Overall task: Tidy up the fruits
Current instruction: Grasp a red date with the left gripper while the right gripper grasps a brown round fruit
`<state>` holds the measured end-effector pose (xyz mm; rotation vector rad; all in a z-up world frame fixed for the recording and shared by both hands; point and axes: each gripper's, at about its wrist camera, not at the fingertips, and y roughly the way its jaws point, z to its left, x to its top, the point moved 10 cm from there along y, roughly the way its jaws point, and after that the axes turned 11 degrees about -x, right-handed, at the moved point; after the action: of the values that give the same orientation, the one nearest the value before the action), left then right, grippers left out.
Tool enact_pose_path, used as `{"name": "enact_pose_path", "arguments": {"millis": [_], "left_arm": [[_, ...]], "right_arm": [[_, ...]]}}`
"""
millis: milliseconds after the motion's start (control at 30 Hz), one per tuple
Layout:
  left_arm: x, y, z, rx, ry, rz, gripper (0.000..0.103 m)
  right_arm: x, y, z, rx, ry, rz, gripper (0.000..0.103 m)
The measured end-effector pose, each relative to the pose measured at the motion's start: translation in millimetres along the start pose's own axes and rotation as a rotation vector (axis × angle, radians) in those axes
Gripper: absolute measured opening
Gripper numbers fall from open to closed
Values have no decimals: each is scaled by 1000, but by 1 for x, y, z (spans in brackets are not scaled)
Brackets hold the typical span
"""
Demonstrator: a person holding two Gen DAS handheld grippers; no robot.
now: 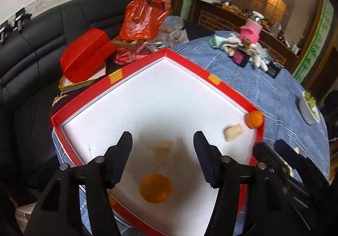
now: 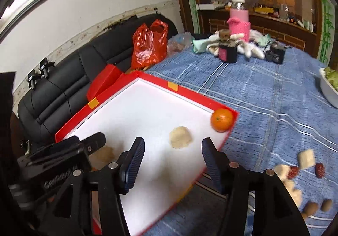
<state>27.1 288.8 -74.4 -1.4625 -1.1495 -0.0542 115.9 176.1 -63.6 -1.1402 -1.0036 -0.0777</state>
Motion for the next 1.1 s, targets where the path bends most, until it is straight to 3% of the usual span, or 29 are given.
{"name": "enact_pose_path", "arguments": {"millis": [233,467,633,933,1100], "left_arm": [[-13,-9,-52,-98,92,-19,60],[-42,-5,-112,-180,223,19,60],[-68,3,-158,-232,346,65,59],[-112,21,-226,-337,528,152,59],[-129,25,-244,-398,569,191,59]], "right_arm": [[-30,-45,-59,-76,59,-53,58],[-71,-83,-174,-227,207,-65,58],[-89,-86,-237,-322,284,-32,59],[-106,-65,-256,-343,268,38,51],[-108,-54,-259,-347,260,69,44]]}}
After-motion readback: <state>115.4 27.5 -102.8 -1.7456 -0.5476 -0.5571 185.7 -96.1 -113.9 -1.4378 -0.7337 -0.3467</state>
